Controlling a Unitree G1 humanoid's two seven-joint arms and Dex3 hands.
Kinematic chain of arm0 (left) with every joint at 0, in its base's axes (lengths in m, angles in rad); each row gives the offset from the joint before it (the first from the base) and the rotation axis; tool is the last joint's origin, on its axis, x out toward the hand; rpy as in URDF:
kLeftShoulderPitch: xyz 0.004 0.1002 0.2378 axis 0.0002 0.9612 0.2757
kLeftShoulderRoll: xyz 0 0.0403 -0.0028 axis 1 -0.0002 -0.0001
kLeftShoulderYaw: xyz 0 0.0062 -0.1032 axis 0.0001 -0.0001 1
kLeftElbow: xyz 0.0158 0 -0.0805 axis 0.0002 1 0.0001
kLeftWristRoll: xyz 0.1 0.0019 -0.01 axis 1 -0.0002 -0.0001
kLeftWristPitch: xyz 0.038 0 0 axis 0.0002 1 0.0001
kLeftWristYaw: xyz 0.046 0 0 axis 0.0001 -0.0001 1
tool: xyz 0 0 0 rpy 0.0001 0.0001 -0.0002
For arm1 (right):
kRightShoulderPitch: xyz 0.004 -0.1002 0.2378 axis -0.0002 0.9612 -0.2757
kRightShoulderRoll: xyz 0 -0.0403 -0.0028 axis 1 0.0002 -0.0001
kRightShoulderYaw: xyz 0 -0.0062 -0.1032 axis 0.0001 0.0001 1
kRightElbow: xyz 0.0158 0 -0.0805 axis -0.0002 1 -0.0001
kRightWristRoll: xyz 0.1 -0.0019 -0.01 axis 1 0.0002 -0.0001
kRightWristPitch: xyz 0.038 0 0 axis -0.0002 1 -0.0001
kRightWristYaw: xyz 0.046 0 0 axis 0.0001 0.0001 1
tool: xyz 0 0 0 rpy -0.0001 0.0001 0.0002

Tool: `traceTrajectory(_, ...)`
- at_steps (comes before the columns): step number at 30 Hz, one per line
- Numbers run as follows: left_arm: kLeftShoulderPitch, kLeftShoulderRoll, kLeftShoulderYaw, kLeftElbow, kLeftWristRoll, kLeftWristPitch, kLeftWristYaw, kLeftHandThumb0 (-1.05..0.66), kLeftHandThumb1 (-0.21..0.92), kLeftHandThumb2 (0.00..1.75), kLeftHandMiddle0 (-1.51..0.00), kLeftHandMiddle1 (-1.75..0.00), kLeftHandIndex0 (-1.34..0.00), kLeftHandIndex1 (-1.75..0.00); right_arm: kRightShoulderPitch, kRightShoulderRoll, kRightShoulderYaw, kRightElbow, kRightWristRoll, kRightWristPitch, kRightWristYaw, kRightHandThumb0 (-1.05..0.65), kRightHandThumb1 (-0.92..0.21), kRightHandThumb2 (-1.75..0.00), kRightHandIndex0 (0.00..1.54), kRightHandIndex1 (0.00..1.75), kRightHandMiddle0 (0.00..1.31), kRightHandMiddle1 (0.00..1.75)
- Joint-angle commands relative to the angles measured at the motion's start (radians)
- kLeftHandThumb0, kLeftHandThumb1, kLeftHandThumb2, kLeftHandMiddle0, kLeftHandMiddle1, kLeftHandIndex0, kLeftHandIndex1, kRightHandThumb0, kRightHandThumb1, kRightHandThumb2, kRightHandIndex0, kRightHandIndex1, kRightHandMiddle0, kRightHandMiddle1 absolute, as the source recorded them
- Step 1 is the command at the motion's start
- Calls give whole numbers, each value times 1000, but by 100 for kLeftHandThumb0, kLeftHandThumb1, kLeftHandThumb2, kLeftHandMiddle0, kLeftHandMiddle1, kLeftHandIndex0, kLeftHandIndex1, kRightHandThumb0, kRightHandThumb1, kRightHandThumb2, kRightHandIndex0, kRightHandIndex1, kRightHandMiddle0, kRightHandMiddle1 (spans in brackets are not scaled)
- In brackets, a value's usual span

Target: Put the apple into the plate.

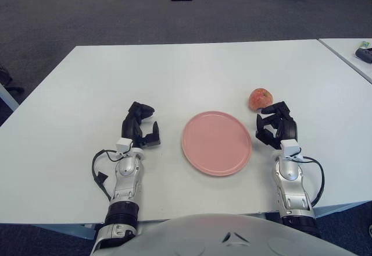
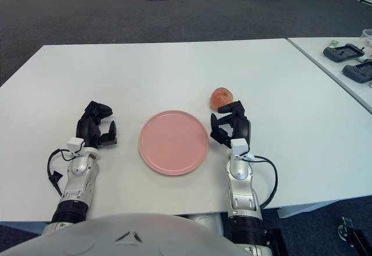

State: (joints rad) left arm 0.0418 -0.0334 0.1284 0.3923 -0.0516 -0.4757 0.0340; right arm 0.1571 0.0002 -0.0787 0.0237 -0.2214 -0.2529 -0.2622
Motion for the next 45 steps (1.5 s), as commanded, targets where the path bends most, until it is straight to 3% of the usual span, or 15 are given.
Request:
traceTrajectory(1, 29, -5, 0, 44, 2, 34, 8, -1, 7, 158, -86, -163, -56, -175, -24, -6, 4, -15, -40, -23, -35, -39, -63, -94, 65, 152, 37, 175)
traceTrajectory(10, 26, -14, 4, 53, -10, 24, 5, -1, 9, 158, -81, -169, -54, -175, -45, -34, 15, -44, -162, -30, -108, -40, -61, -95, 64, 150, 38, 175)
traceTrajectory(15, 24, -17, 5, 59, -10, 13, 6, -1, 8, 158, -83, -167, -55, -175, -74, -57, 16, -59, -186, -14, -107, -38, -70, -84, 56, 148, 33, 175)
traceTrajectory(17, 23, -16, 5, 62, -8, 7, 5, -1, 8, 158, -83, -166, -55, -175, -131, -86, 11, -47, -198, -1, -97, -37, -73, -80, 54, 147, 31, 175)
traceTrajectory(19, 22, -17, 5, 65, -9, 2, 3, -1, 7, 158, -84, -165, -55, -175, -168, -115, 10, -33, -215, 2, -92, -36, -80, -69, 48, 145, 26, 175)
traceTrajectory(23, 20, -18, 5, 67, -11, 1, 3, -1, 7, 159, -85, -165, -55, -175, -175, -153, 20, -22, -263, 10, -98, -36, -89, -56, 34, 141, 21, 175)
traceTrajectory(26, 19, -19, 6, 69, -14, 1, 2, -1, 6, 158, -86, -163, -56, -175, -182, -178, 25, -19, -296, 34, -97, -35, -91, -53, 11, 138, 19, 175)
traceTrajectory(27, 18, -20, 6, 70, -14, 2, 3, -1, 6, 158, -86, -163, -56, -175, -191, -192, 25, -10, -309, 41, -96, -48, -83, -68, 7, 130, 12, 164)
traceTrajectory(30, 17, -21, 6, 73, -11, 2, 5, -1, 6, 159, -86, -163, -56, -175, -213, -223, 27, 10, -334, 59, -93, -65, -64, -88, 2, 102, 4, 136)
traceTrajectory(34, 17, -20, 6, 75, -8, -3, 5, -1, 6, 159, -86, -164, -56, -175, -262, -258, 40, 31, -332, 103, -39, -70, -50, -97, 0, 73, 1, 108)
traceTrajectory(40, 19, -19, 3, 71, 10, 3, 22, -1, 6, 158, -87, -161, -55, -175, -324, -316, 66, 40, -310, 203, 115, -74, -41, -100, 0, 25, 0, 72)
traceTrajectory(45, 18, -20, 1, 70, 16, 4, 31, -1, 6, 158, -87, -162, -55, -175, -378, -341, 97, 61, -324, 273, 184, -76, -37, -100, 0, 4, 0, 41)
